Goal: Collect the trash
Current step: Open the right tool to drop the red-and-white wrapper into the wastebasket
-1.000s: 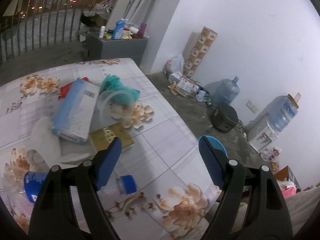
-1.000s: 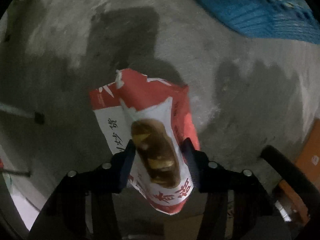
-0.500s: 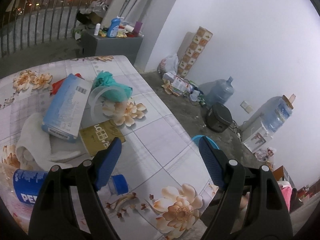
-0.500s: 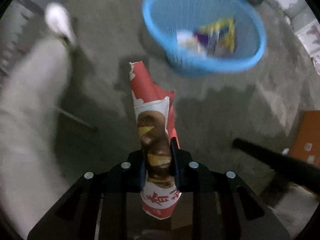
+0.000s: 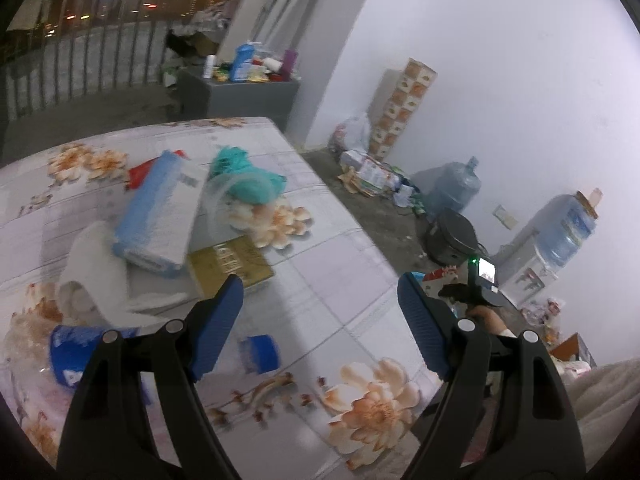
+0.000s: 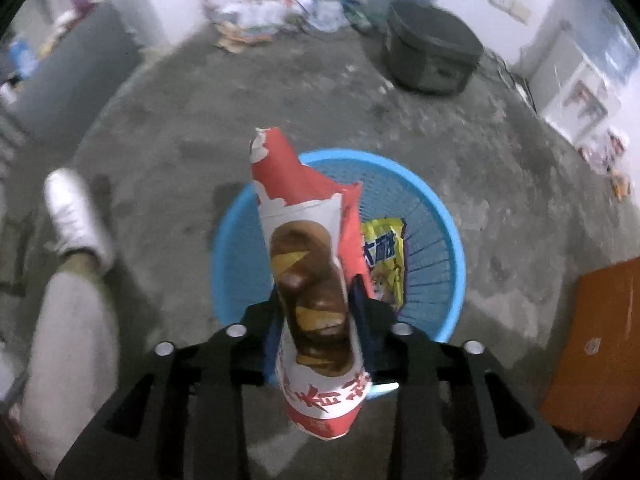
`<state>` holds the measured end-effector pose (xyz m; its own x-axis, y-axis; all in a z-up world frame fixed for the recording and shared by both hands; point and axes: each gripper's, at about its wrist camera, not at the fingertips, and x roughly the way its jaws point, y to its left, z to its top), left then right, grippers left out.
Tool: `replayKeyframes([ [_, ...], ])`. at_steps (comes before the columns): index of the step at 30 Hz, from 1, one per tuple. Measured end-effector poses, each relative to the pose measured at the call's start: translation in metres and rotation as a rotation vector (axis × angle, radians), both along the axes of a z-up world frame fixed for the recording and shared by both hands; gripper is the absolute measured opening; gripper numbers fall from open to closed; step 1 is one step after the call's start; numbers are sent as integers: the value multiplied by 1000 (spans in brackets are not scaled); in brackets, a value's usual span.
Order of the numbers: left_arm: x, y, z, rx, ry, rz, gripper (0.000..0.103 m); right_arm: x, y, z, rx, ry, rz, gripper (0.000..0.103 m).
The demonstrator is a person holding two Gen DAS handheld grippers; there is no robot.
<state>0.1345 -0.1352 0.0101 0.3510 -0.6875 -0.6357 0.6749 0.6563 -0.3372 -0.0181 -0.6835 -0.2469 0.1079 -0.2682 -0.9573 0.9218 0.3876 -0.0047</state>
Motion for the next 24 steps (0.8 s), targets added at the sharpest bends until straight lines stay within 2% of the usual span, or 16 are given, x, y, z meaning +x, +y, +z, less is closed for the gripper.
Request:
replayKeyframes([
  [2,2,6,0,5,3,23,76,-2,-6,-22,28,36,-50,51],
  [4,4,13,-1,11,-1,45,77,-10,-13,-32,58,7,-106,56],
  [6,6,19,-1,11,-3,60,77,-18,-9,-28,45,-21,-123,66],
  [9,9,25,-5,6,12,77,77,-23,1,-14,7,-45,-101,67],
  [16,1,41,-2,-18,-8,98,77,-33,39,73,-136,-185,0,69],
  [21,-10,69,1,-17,-42,164,77,-25,99,161,-325,-280,107,91],
  [24,-20,99,1,-8,-56,219,77,-20,139,205,-431,-327,189,96],
])
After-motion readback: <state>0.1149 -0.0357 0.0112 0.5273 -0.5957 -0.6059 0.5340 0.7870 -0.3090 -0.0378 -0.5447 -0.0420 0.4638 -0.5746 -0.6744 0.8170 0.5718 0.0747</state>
